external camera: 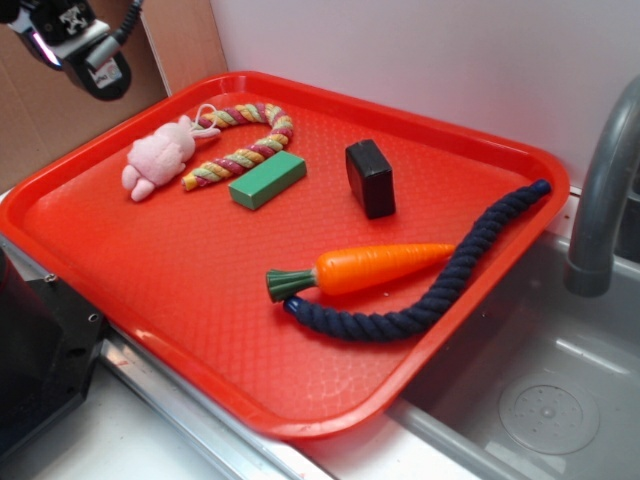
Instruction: Grab the green block.
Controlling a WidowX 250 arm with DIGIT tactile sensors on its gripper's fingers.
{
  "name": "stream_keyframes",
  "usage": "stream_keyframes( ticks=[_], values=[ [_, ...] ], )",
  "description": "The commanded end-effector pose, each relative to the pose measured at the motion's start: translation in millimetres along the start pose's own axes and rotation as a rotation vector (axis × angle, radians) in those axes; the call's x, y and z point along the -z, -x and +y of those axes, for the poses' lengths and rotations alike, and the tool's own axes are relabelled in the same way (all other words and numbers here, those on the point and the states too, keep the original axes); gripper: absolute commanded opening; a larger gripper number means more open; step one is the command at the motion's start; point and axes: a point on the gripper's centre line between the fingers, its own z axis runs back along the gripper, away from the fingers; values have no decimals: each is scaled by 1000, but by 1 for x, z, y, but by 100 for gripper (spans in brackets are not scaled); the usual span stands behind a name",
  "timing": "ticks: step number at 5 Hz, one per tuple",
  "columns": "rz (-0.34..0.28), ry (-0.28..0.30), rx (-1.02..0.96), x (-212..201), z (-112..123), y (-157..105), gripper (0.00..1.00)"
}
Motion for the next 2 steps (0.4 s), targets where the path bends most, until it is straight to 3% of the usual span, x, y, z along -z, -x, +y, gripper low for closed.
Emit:
stream_keyframes(
  ticks=[1, 2],
  values=[
    [-16, -4, -4, -3, 0, -5, 100],
    [3, -3, -41, 28, 20, -31, 100]
  ],
)
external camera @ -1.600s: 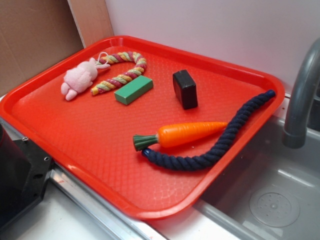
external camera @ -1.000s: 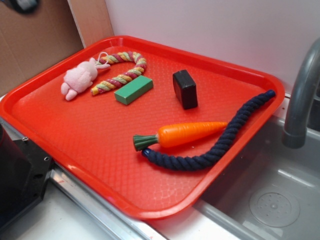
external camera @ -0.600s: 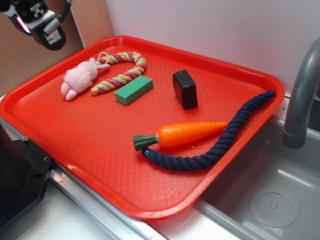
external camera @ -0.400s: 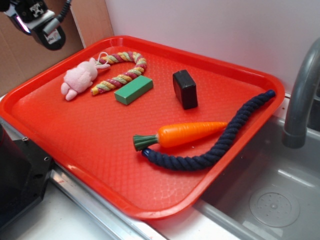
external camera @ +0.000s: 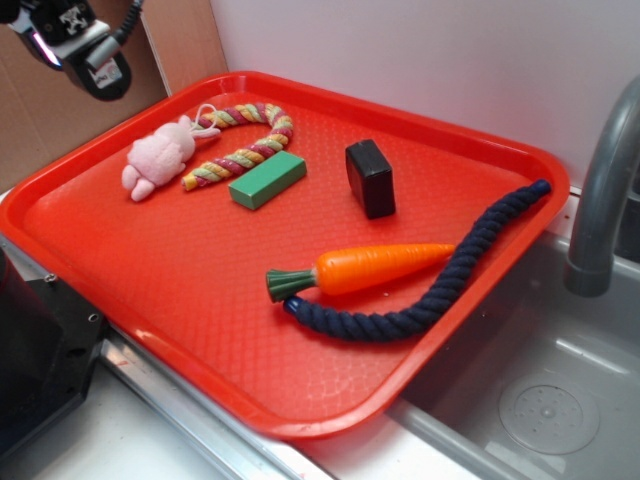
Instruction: Grab the green block.
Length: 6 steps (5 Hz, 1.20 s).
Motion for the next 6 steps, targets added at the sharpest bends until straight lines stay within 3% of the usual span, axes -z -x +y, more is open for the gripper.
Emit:
stream_keyframes(
  ticks=[1, 2, 3, 4, 5, 6],
  values=[
    [-14, 33, -29, 62, 42, -47, 100],
    [25, 37, -44, 83, 46, -56, 100],
    [110, 37, 17, 113, 27, -66, 100],
    [152, 7, -15, 128, 17, -64, 100],
    [230, 19, 6, 157, 11, -61, 100],
    [266, -63, 11, 169, 6, -60, 100]
  ],
)
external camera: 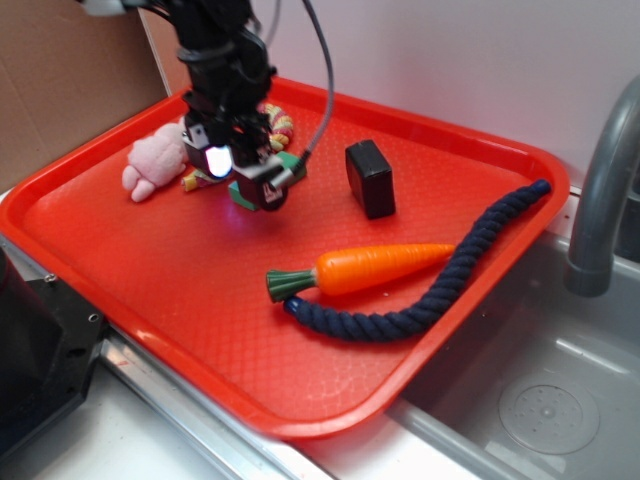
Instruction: Grab the green block.
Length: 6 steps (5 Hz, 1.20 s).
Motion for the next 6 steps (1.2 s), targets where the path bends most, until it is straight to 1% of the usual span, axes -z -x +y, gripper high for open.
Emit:
stream_keyframes(
  ticks=[1, 2, 3, 4, 5, 6],
  values=[
    [37, -89, 11, 19, -9, -13, 100],
    [54, -99, 21, 23, -13, -19, 100],
    [55, -108, 30, 18, -17, -18, 100],
    [-16, -96, 85, -8, -33, -1, 100],
    [-79, -82, 106, -30, -38, 16, 100],
    [-76, -62, 85, -31, -30, 20, 100]
  ],
)
